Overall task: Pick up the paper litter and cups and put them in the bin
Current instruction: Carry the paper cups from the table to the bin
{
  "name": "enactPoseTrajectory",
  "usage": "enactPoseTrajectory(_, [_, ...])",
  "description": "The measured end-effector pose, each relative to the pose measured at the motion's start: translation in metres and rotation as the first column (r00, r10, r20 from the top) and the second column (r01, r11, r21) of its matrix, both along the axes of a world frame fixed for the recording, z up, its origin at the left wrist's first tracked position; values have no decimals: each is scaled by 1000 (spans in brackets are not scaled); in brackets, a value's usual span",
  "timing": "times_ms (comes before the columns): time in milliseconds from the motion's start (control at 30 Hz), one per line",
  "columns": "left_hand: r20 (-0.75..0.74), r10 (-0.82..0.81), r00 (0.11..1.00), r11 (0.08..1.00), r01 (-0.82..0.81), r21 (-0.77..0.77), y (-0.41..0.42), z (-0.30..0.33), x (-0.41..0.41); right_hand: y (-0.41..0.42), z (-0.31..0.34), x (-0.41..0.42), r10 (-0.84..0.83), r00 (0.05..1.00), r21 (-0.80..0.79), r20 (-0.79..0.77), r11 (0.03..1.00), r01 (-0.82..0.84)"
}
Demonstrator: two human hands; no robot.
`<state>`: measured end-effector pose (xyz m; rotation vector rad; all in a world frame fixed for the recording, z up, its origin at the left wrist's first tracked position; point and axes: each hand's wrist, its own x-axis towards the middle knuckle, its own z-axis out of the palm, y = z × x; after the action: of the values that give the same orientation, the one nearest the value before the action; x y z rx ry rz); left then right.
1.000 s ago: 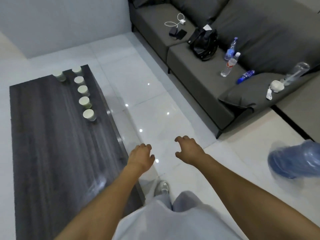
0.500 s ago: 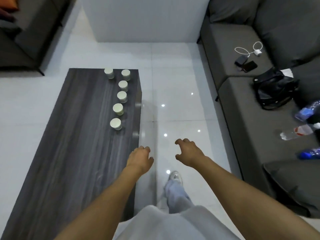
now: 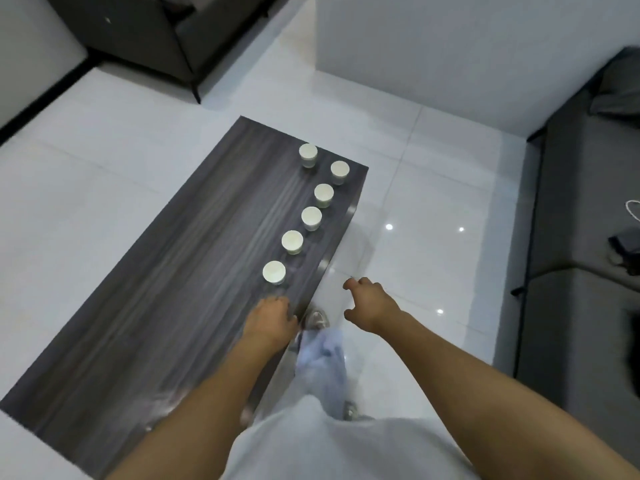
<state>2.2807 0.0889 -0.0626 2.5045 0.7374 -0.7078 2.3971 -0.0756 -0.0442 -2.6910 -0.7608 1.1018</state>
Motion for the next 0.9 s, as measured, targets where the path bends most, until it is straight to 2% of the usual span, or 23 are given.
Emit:
enactPoseTrajectory(233, [0, 139, 990, 990, -139, -18, 64, -17, 84, 79, -22, 100, 102, 995, -39, -14, 994, -103])
enactPoseTrajectory(633, [-155, 378, 913, 921, -388, -42, 115, -67, 118, 178, -86, 165, 328, 931, -80, -160, 936, -344])
enactPoseTrajectory(833, [-74, 478, 875, 872, -483, -74, 121, -123, 144, 218, -143, 181, 484, 870, -56, -95, 870, -490])
enactPoseTrajectory(900, [-104, 485, 868, 868, -492, -64, 119, -147, 149, 230, -167, 182, 528, 847, -49, -58, 846, -531])
